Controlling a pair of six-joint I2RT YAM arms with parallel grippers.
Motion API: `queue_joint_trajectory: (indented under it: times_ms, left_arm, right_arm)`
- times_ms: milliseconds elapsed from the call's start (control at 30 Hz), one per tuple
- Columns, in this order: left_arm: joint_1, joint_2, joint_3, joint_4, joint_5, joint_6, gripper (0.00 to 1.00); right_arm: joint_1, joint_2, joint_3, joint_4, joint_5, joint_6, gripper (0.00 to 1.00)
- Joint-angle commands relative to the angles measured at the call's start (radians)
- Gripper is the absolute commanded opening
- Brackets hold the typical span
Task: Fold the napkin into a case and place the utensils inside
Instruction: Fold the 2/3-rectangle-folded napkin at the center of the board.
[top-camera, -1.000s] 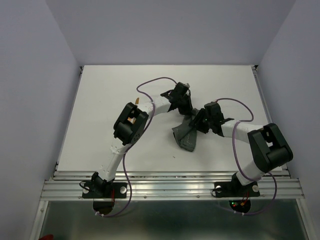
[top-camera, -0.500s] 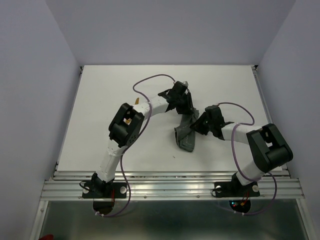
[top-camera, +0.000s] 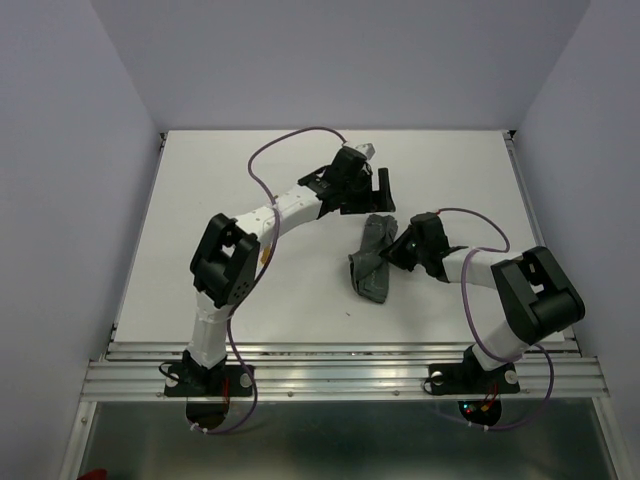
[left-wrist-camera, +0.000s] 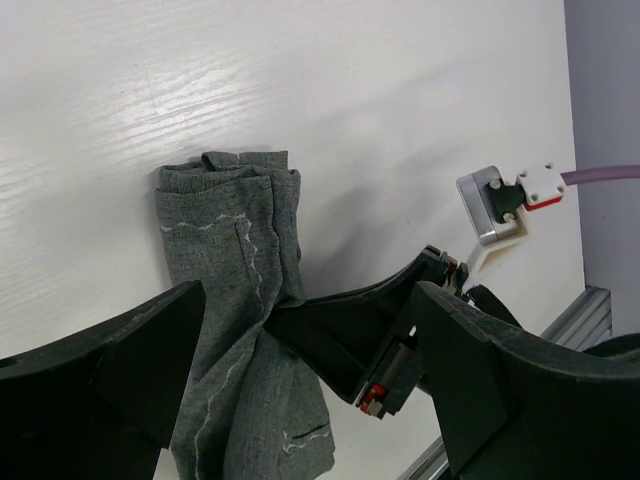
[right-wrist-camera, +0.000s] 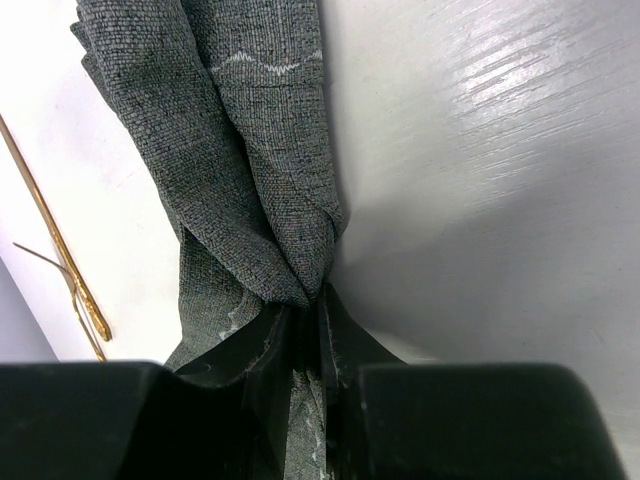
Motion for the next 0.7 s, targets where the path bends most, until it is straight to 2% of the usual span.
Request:
queue_joint_trajectory:
  times_ms: [0,267,333,367,467,500,533,667]
  left_arm:
    - [0.0,-0.081,-0.038,-0.024,-0.011,0.06,0.97]
    - [0.032,-0.141,-0.118,-0.005,-0.022,0.072,0.96]
    - [0.055,-0.158,-0.142,0.008,-0.011,0.063,0.82]
    - [0.065,-0.17,-0.191,0.049,0.016,0.055,0.62]
    - [0.101,-0.233,-0.339,0.129,0.068,0.029,0.26]
    - [0.111,-0.245,-0.369,0.168,0.091,0.015,0.04]
    - [0.117,-0.261,-0.397,0.177,0.096,0.009,0.0]
    - [0.126,-0.279,-0.486,0.189,0.082,0.001,0.0]
  right_arm:
    - [0.001,0.042,-0.025,-0.065,0.015,-0.016,0.17]
    - [0.001,0.039,-0.031,-0.065,0.015,-0.016,0.17]
    - [0.001,0.036,-0.034,-0.067,0.017,-0.016,0.17]
    - [0.001,0.033,-0.034,-0.068,0.017,-0.016,0.17]
    - [0.001,0.031,-0.031,-0.071,0.02,-0.017,0.17]
    - [0.001,0.031,-0.031,-0.071,0.018,-0.017,0.17]
    - [0.001,0.031,-0.031,-0.071,0.018,-0.017,0.17]
    - [0.001,0.039,-0.021,-0.074,0.012,-0.016,0.17]
